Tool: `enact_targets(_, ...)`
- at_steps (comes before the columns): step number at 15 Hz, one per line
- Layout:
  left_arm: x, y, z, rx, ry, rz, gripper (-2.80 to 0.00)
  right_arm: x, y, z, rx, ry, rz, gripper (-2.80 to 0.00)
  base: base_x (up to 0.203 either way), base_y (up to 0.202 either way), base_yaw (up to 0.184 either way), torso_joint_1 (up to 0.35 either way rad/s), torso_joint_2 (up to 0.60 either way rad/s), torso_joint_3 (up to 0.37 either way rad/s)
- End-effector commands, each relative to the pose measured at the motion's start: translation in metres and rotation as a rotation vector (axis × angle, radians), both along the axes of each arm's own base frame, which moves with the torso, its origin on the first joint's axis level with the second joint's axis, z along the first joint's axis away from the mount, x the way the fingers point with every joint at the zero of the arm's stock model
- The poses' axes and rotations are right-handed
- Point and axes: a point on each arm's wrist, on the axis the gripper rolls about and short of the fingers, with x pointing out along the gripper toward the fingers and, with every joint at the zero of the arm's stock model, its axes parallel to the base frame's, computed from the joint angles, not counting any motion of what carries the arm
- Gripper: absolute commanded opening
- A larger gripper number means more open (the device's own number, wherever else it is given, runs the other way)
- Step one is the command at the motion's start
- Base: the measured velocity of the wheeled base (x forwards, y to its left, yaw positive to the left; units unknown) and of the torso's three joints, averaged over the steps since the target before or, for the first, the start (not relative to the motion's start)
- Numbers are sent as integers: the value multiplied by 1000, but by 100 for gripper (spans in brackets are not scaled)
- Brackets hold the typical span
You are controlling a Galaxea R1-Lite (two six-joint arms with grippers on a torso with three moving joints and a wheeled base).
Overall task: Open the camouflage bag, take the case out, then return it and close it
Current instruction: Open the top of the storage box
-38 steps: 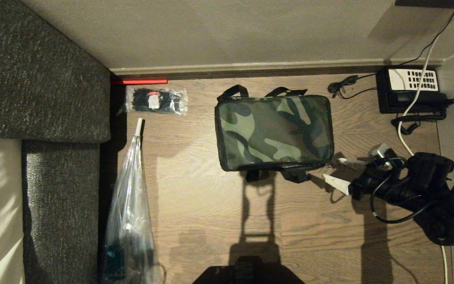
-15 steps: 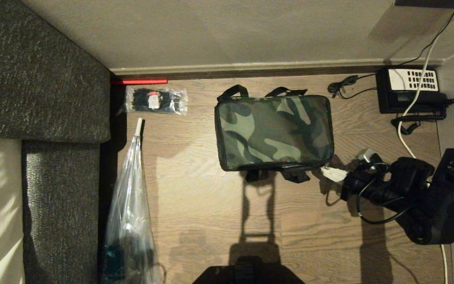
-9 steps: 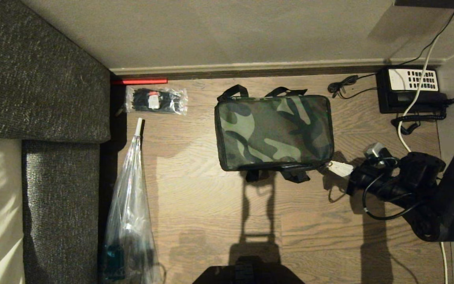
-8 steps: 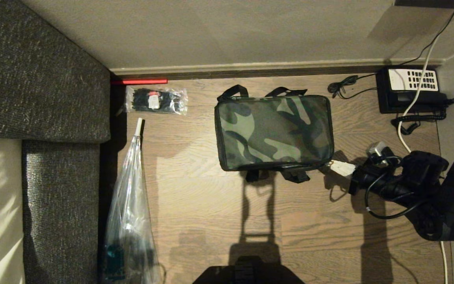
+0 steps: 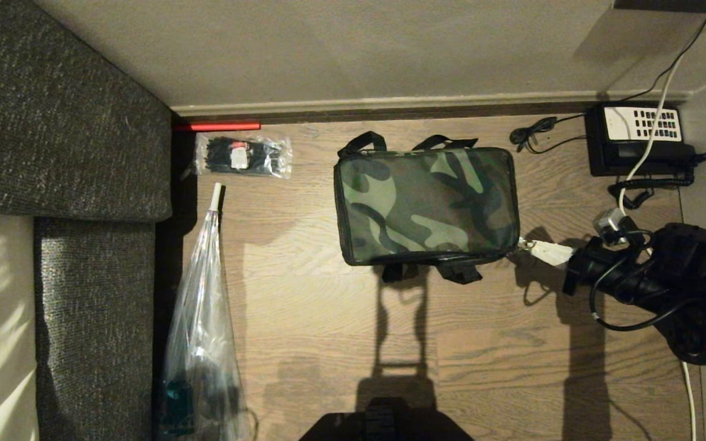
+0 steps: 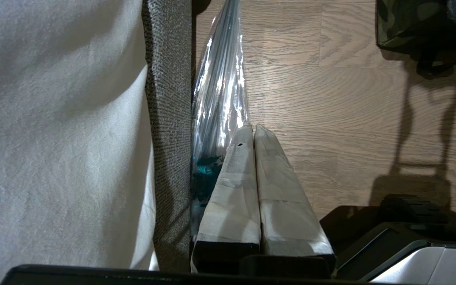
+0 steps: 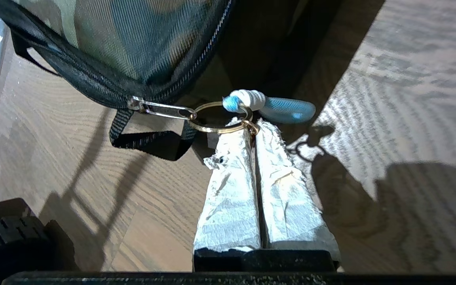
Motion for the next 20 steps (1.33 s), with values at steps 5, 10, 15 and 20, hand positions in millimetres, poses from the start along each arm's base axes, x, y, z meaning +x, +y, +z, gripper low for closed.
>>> enact_targets(5, 0, 0, 0, 0, -1, 1, -280, 3, -7, 14, 12, -37, -17, -280, 0, 0, 0, 0, 0, 0)
enact_targets(10, 0, 0, 0, 0, -1, 1, -280, 9, -11, 21, 32, -54, -27, -280, 0, 0, 0, 0, 0, 0)
enact_targets(15, 0, 0, 0, 0, 0, 1, -280, 12, -14, 29, 84, -46, -32, -280, 0, 0, 0, 0, 0, 0)
enact_targets(20, 0, 0, 0, 0, -1, 1, -280, 11, -14, 37, 153, -4, -35, -280, 0, 0, 0, 0, 0, 0)
